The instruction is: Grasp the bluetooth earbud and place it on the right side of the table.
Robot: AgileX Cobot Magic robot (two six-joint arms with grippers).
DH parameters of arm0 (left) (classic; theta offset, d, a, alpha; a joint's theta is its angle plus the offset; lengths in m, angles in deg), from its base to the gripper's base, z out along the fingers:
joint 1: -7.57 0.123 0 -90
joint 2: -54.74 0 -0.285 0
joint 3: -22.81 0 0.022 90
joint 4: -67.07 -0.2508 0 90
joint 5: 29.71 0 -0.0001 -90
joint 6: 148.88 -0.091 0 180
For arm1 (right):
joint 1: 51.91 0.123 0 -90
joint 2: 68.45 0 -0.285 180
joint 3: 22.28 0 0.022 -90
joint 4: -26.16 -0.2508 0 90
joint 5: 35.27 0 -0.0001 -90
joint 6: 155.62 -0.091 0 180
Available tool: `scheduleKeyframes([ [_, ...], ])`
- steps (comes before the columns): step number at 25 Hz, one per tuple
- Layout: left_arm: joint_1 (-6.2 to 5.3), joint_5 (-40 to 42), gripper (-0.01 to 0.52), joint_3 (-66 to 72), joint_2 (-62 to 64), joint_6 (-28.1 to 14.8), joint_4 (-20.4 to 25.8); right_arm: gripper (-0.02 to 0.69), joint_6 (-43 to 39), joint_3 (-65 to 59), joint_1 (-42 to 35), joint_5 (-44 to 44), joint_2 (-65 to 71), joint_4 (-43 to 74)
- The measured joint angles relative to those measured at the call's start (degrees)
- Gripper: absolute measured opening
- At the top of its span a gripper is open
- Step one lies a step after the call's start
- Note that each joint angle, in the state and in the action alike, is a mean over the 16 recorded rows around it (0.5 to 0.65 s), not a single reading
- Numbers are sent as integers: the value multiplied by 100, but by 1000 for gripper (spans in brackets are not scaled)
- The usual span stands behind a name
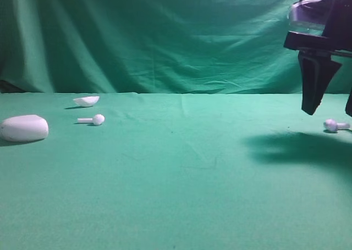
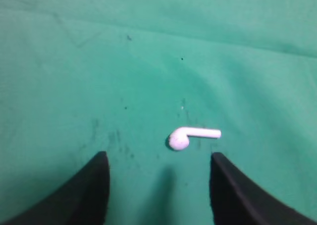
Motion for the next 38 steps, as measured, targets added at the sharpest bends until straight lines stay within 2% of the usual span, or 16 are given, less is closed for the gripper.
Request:
scheduleKeyframes([
  [9, 0, 0, 0, 0, 0, 0, 0, 88, -164, 233, -7, -1037, -1798, -160],
  [13, 0, 0, 0, 0, 0, 0, 0, 15, -177, -97, -10, -1125, -2856, -252],
  [27, 0, 0, 0, 0, 0, 0, 0, 0, -156, -2283, -10, 87, -6495, -537],
  [38, 0, 0, 0, 0, 0, 0, 0, 0, 62, -3094, -21, 882, -7565, -481],
])
